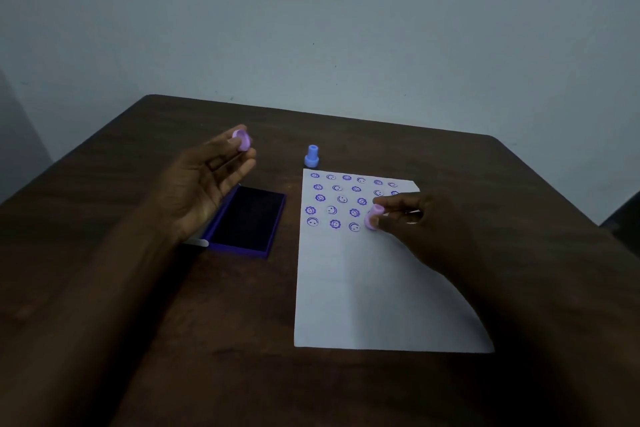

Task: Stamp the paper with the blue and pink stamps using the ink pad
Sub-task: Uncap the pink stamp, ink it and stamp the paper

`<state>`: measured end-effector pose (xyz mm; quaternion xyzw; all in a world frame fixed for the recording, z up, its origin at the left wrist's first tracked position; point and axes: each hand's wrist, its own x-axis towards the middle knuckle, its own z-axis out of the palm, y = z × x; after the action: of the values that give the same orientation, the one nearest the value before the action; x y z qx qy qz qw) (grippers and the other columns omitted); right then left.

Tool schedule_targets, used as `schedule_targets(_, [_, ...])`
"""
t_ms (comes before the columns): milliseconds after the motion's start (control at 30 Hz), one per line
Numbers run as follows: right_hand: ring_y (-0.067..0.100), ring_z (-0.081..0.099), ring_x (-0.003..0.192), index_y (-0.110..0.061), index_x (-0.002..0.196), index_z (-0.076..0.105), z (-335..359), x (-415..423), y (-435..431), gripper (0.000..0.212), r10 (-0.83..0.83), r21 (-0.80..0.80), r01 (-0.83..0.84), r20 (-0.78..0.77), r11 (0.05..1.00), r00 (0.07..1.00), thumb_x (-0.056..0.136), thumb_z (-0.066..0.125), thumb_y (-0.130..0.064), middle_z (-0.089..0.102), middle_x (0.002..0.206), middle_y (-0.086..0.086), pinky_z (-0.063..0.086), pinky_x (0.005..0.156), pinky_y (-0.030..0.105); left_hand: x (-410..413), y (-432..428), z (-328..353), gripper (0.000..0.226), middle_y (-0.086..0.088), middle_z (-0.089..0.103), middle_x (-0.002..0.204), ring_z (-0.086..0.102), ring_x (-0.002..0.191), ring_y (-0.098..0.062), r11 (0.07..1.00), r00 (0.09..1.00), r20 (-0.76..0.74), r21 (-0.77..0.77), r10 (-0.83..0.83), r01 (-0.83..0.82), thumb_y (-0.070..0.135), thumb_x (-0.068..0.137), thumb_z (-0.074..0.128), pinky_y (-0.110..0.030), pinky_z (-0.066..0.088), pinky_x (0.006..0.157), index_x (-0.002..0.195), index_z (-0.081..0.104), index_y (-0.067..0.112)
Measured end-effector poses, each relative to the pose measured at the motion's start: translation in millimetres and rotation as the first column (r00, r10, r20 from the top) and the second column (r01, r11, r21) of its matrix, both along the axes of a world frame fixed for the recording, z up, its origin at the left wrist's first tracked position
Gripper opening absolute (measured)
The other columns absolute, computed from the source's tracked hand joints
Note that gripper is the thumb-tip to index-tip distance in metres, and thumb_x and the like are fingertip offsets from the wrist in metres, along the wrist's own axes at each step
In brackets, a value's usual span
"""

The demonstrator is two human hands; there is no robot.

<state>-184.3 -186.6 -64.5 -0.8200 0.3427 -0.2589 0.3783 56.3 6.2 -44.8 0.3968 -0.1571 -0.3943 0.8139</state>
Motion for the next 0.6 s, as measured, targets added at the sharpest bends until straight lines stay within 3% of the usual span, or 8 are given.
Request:
schedule_targets(233, [0.000, 0.062, 0.062, -0.031, 0.095, 0.080, -4.8, -0.2, -3.2, 0.024, 0.002, -0.026, -0.002, -0.013, 1.000, 1.000, 0.073, 0.086, -0.037, 0.077, 0.072, -0.004, 0.046, 0.063, 0.008, -2.9, -1.2, 2.1, 0.040, -0.003, 0.082, 0.094, 0.078, 0.084, -0.010, 1.000, 1.000, 0.003, 0.006, 0.001, -0.001, 0.010, 0.074, 0.069, -0.018, 0.062, 0.070, 0.114, 0.072, 0.013])
schedule_targets(367, [0.005, 0.062, 0.064, -0.031, 0.095, 0.080, -6.4, 0.7, -3.1, 0.024, -0.002, -0.041, 0.001, -0.020, 0.999, 1.000, 0.073, 0.086, -0.038, 0.074, 0.071, -0.005, 0.049, 0.069, 0.020, -2.1, -0.9, 1.9, 0.025, -0.003, 0.082, 0.094, 0.078, 0.083, -0.009, 1.000, 1.000, 0.002, 0.022, 0.010, -0.010, 0.006, 0.091, 0.062, -0.018, 0.062, 0.070, 0.112, 0.072, 0.014])
schedule_targets(533, [0.016, 0.069, 0.074, -0.036, 0.095, 0.078, -7.3, -0.2, -2.7, 0.022, 0.011, -0.113, -0.019, -0.071, 0.993, 0.997, 0.074, 0.085, -0.037, 0.077, 0.082, 0.002, 0.050, 0.071, 0.023, -3.3, -0.9, 2.6, 0.024, -0.002, 0.083, 0.093, 0.079, 0.082, -0.009, 1.000, 1.000, 0.006, 0.024, 0.015, -0.015, 0.006, 0.092, 0.062, -0.017, 0.061, 0.068, 0.112, 0.072, 0.014])
schedule_targets(600, [0.017, 0.063, 0.064, -0.035, 0.094, 0.078, -7.4, 0.5, -2.1, 0.019, 0.008, -0.143, -0.019, -0.075, 0.990, 0.997, 0.076, 0.083, -0.037, 0.073, 0.072, -0.002, 0.047, 0.066, 0.024, -3.4, -0.8, 2.6, 0.024, -0.002, 0.082, 0.092, 0.078, 0.082, -0.009, 1.000, 1.000, 0.009, 0.023, 0.012, -0.012, 0.006, 0.093, 0.061, -0.017, 0.061, 0.068, 0.112, 0.072, 0.014])
